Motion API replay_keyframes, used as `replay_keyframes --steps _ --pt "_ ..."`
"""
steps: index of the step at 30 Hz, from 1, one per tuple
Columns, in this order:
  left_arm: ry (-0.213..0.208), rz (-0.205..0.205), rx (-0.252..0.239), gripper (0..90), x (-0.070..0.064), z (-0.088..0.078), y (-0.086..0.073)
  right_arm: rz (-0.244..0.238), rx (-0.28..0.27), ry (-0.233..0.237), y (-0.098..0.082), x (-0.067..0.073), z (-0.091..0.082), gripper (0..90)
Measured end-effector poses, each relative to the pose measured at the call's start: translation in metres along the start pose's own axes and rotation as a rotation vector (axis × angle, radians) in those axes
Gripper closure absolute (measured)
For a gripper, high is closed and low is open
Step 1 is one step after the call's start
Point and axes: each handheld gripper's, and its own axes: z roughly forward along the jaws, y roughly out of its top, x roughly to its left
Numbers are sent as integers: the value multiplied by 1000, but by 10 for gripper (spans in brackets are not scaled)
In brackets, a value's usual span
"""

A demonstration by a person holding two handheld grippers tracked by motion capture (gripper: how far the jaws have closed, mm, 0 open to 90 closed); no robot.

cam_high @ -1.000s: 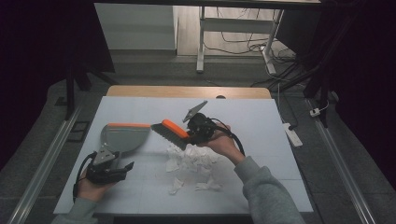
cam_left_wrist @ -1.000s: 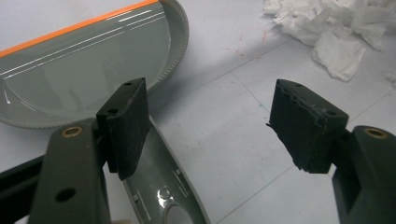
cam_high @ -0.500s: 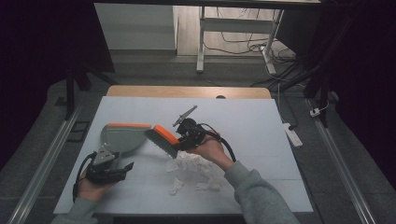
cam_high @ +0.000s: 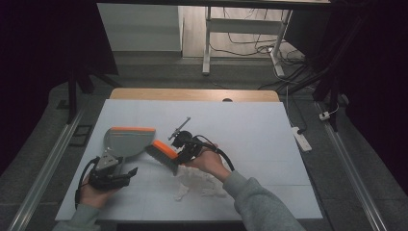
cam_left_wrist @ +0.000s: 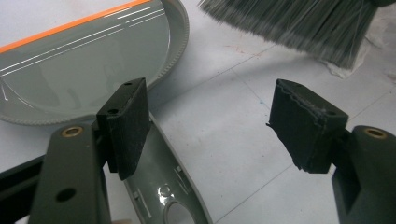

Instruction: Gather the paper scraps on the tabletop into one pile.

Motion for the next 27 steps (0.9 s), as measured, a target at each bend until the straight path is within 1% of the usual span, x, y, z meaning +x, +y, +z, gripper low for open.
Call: replay_keyframes --steps 2,3,7,8,10,11,13,16,18,19,21,23,25,27 --pt "0 2 0 296 0 0 0 32 15 -24 -6 -7 -4 703" --pt "-1 3 -1 296 0 0 0 43 19 -27 -9 -11 -7 703" --pt "-2 2 4 296 0 1 0 77 21 -81 -21 -20 -22 704" --pt "-3 2 4 296 0 1 0 83 11 -84 -24 -22 -27 703" --pt "-5 4 5 296 0 2 0 98 -20 -72 -25 -23 -37 703" --pt "-6 4 5 296 0 2 0 110 -43 -64 -24 -22 -42 703" --pt "-5 6 4 296 0 2 0 112 -83 -60 -20 -22 -53 703" --pt "-2 5 3 296 -1 2 1 111 -130 -70 -11 -20 -64 703" --pt "-2 5 4 296 -1 2 0 107 -164 -91 -4 -19 -67 704" --pt "-3 5 3 296 -1 2 0 106 -175 -89 -1 -19 -66 703" --pt "-3 8 3 296 -1 2 1 124 -183 -87 6 -20 -58 703" --pt "-4 8 3 296 -1 1 0 138 -164 -69 11 -23 -45 703" --pt "-3 8 4 296 -1 2 0 145 -139 -63 15 -26 -28 703" --pt "-2 8 5 296 -1 2 0 157 -129 -50 17 -29 -14 703"
